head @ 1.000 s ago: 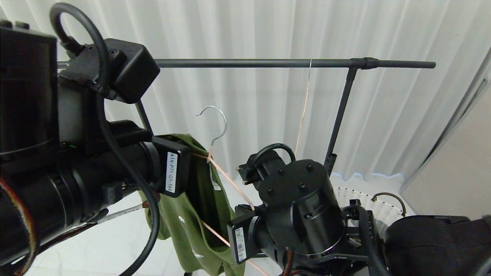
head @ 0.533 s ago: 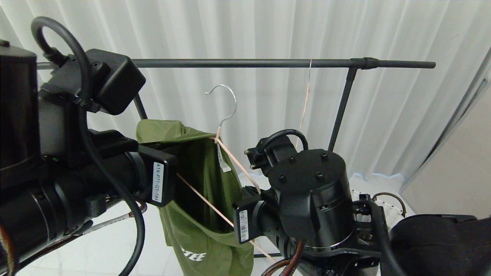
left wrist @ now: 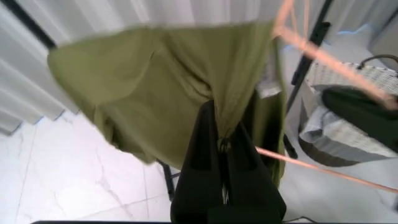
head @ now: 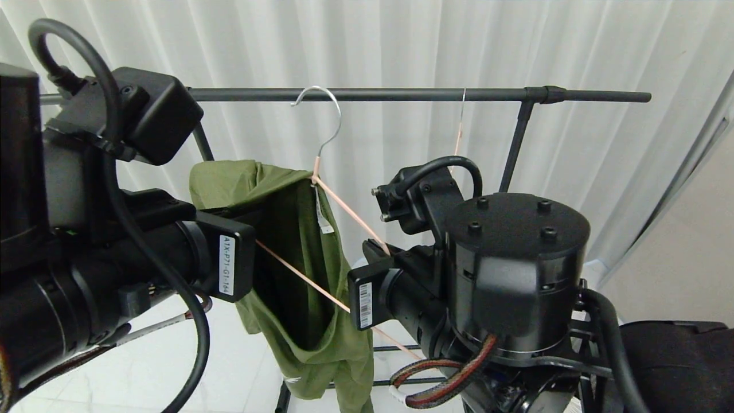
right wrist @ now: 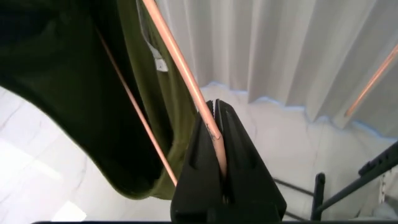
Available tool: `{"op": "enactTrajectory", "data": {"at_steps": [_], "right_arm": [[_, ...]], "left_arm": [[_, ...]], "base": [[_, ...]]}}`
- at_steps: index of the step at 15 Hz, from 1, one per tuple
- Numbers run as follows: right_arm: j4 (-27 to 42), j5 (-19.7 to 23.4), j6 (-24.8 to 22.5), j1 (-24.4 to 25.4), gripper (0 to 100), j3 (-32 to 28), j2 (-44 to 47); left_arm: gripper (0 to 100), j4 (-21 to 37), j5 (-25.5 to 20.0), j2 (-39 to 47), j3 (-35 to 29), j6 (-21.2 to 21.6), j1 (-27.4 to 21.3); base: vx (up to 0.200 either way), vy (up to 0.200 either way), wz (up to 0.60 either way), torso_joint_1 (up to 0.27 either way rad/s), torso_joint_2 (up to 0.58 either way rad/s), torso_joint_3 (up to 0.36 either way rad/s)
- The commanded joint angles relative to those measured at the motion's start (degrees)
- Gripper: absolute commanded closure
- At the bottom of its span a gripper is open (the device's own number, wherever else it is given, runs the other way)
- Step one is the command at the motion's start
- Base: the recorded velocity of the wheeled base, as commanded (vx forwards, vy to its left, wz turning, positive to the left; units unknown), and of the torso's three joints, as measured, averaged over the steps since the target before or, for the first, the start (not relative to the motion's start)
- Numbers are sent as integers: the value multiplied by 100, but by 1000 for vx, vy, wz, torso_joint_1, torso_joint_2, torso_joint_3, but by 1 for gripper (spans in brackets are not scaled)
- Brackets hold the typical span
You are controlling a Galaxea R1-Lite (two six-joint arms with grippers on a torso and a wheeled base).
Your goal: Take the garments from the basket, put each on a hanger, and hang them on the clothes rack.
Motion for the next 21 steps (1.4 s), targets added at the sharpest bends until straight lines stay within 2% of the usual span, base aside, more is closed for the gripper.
{"op": "enactTrajectory", "data": {"at_steps": [1, 3, 8, 9, 15, 17, 18, 19, 21], "right_arm": [[-113, -9, -60, 2, 100, 9, -34], [-350, -9, -297, 2, 100, 9, -69], [-763, -9, -649, 2, 100, 9, -69], [-807, -9, -702, 2, 100, 9, -78], [-1079, -9, -1009, -60, 100, 17, -95], [-1246, -1, -1264, -262, 100, 343, -227], [-1475, 26, -1431, -359, 100, 721, -385], [-1651, 43, -1519, -385, 100, 1116, -570], [-1703, 96, -1677, -376, 100, 1784, -930]], "left_arm": [[100, 4, 0, -2, -6, 0, 212], [100, -5, 0, -2, -50, 9, 326], [100, -5, -44, -10, -15, -8, 221], [0, -5, -52, -10, -15, -8, 212], [0, -5, -52, -274, 257, -8, 221], [0, -5, -79, -687, 600, 53, 221], [0, -5, -211, -986, 697, 211, 221], [0, 4, -553, -1232, 697, 466, 256], [0, 4, -1459, -1540, 732, 1160, 660]], "base": [[0, 0, 0, 0, 0, 0], [0, 0, 0, 0, 0, 0], [0, 0, 0, 0, 0, 0], [0, 0, 0, 0, 0, 0], [0, 0, 0, 0, 0, 0], [0, 0, 0, 0, 0, 0], [0, 0, 0, 0, 0, 0], [0, 0, 0, 0, 0, 0], [0, 0, 0, 0, 0, 0]]}}
